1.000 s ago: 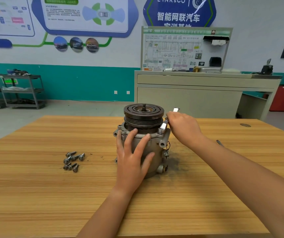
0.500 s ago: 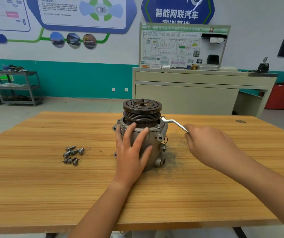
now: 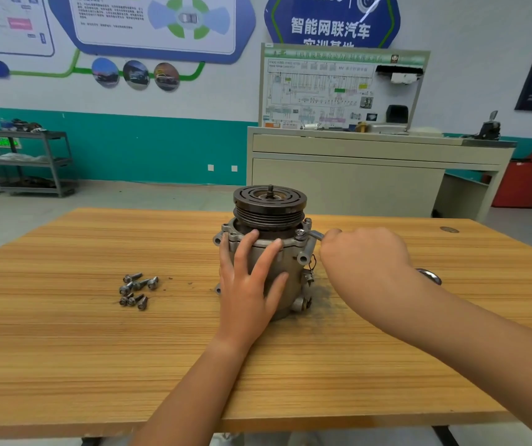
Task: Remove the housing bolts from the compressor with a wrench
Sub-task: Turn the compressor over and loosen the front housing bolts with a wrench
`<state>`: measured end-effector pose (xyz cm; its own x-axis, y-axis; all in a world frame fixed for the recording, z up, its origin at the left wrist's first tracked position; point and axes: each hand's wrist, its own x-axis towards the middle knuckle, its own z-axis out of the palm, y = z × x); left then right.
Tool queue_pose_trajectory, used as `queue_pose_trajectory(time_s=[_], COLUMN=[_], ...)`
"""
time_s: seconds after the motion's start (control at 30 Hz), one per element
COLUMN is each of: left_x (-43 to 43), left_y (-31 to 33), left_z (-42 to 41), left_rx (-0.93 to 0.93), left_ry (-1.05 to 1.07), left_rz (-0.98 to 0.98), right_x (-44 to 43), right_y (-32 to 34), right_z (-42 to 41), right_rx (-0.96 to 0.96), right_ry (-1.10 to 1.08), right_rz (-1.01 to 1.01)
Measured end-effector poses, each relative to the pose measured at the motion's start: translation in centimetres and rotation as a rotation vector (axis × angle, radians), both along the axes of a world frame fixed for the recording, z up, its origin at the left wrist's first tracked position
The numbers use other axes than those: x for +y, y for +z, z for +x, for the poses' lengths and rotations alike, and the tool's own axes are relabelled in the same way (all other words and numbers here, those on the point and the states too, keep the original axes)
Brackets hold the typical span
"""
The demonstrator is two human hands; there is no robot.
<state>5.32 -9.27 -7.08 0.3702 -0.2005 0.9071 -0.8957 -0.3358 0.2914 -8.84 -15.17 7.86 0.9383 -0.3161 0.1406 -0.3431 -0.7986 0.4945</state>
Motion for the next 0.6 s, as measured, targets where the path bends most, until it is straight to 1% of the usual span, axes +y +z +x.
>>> queue_pose_trajectory(time_s=[0.1,0.2,0.3,0.47,0.6], left_x=[0.0,0.1,0.2,0.0,0.1], left_y=[0.0,0.0,-0.1,0.0,-0.2], left_z=[0.0,-0.1,-0.1,0.0,0.1], left_rx=[-0.001,0.004,0.005,-0.004,-0.003], left_ry=[0.0,0.004,-0.002,-0.004,-0.017], left_rz=[0.002,0.007,0.005,-0.002,-0.005], right_x=[0.6,0.5,0.0,-1.1,-3.6], right_y=[-0.3,-0.9,-2.2,-4.2,-6.6], right_z=[0.5,0.4,0.0,0.1,-0.3], right_rx=[0.039,0.029,-0.064,-0.21,-0.288], right_ry=[-0.064,-0.053,-0.032,0.019,-0.03], right_rz=[0.015,0.032,0.043,-0.007,0.084])
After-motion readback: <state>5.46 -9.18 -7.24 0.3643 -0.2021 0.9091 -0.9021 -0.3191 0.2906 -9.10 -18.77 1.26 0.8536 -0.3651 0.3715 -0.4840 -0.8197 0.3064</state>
